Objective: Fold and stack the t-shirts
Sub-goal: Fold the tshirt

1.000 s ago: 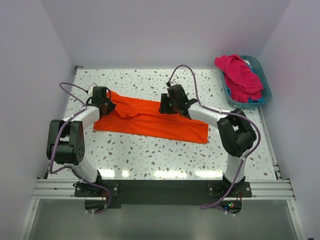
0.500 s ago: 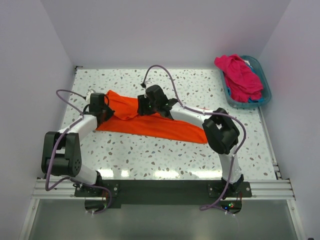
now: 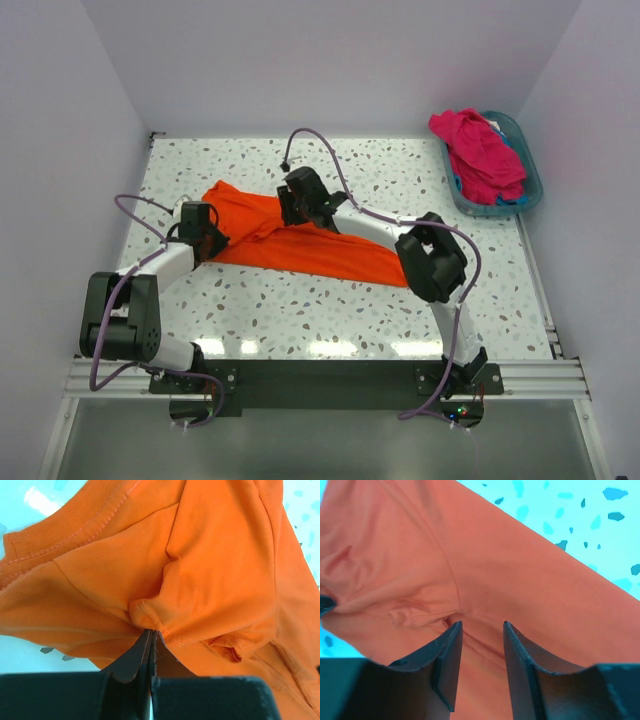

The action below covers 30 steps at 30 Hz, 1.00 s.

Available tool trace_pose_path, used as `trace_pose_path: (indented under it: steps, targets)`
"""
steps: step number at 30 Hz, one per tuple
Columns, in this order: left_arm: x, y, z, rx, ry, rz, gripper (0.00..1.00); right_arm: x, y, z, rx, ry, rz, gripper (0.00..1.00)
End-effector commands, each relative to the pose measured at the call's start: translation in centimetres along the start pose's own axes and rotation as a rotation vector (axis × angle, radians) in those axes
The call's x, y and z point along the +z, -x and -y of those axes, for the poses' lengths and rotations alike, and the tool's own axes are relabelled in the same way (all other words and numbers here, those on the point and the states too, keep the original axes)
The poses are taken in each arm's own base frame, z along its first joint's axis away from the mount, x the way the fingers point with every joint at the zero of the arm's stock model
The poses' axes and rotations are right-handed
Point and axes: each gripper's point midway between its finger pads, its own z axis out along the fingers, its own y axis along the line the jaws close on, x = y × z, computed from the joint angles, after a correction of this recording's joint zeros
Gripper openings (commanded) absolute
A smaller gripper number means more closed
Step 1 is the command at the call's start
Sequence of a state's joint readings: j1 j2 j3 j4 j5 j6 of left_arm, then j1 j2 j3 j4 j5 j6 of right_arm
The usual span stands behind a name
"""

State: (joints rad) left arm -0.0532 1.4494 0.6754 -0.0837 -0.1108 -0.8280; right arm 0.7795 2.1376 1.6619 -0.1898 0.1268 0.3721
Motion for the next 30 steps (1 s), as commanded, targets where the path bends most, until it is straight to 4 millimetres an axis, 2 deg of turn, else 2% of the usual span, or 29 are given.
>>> trace_pose_path:
  steps: [1, 5, 8, 13, 15, 16, 17, 19, 23, 26, 28, 30]
  targets:
    - [-0.6, 1.5, 1.1, -0.025, -0.046, 0.053, 0.00, 1.0, -0.4, 1.2, -0.032, -0.061, -0.018, 0.41]
    - [-0.4, 1.5, 0.9, -0.028, -0.048, 0.052, 0.00, 2.1, -1.6, 1.6, -0.036, -0.072, -0.043, 0.37]
    - [-0.3, 1.4, 0.8, -0.027, -0.048, 0.050, 0.00, 2.2, -2.0, 1.7, -0.036, -0.068, -0.055, 0.35]
    - [-0.2, 1.4, 0.8, -0.030, -0.054, 0.046, 0.00, 1.0, -1.9, 1.4, -0.013, -0.050, -0.040, 0.33]
    - [-0.2, 1.4, 1.0, -0.032, -0.060, 0.044, 0.00, 0.7, -2.5, 1.6, -0.006, -0.049, -0.050, 0.33]
    - [-0.1, 1.4, 1.0, -0.033, -0.060, 0.040, 0.00, 0.3, -2.1, 1.4, 0.002, -0.042, -0.035, 0.33]
    - [-0.1, 1.4, 1.0, -0.036, -0.061, 0.040, 0.00, 0.2, -2.8, 1.5, 0.003, -0.040, -0.047, 0.33]
    - [0.1, 1.5, 1.3, -0.035, -0.066, 0.036, 0.00, 0.1, -3.0, 1.5, 0.010, -0.036, -0.048, 0.33]
    - [0.0, 2.2, 2.2, -0.036, -0.091, 0.036, 0.00, -0.3, -3.4, 1.3, 0.012, -0.017, -0.056, 0.32]
    - [-0.3, 3.3, 3.4, -0.031, -0.124, 0.052, 0.01, -0.9, -2.4, 1.3, -0.004, -0.021, -0.036, 0.33]
    - [-0.8, 4.3, 4.3, -0.023, -0.148, 0.073, 0.12, -1.4, -1.5, 1.5, -0.016, -0.032, -0.021, 0.33]
    - [-1.3, 4.7, 4.7, -0.019, -0.160, 0.081, 0.22, -2.4, 0.3, 1.7, -0.023, -0.037, 0.007, 0.36]
